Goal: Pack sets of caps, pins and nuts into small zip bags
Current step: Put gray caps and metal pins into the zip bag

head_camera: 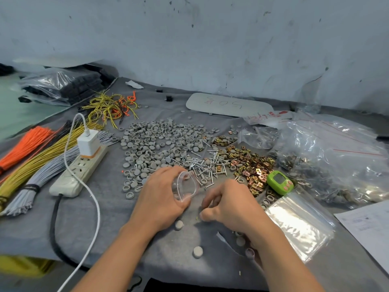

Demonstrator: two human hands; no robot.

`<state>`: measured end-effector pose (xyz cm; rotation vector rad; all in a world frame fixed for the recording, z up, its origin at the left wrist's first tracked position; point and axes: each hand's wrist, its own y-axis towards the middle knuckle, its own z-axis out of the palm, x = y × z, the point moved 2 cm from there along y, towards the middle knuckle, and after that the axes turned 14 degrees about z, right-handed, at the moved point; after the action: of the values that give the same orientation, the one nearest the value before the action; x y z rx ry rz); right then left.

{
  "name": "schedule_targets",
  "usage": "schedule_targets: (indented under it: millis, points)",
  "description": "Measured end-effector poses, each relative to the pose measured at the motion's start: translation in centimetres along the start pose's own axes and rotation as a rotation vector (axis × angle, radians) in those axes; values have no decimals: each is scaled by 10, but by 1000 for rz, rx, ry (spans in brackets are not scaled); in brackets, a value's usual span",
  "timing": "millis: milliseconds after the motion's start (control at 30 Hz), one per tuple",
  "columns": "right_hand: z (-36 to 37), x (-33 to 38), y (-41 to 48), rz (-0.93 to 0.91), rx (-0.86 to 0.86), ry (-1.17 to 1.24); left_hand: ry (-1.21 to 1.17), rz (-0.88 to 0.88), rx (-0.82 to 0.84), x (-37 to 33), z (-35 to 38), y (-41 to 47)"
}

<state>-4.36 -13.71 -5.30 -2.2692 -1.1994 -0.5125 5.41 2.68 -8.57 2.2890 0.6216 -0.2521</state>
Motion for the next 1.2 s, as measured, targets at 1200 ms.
schedule_targets:
  millis: [1200]
  points:
    - [26, 43, 15, -38, -224, 334, -31, -48, 38, 1, 2, 0]
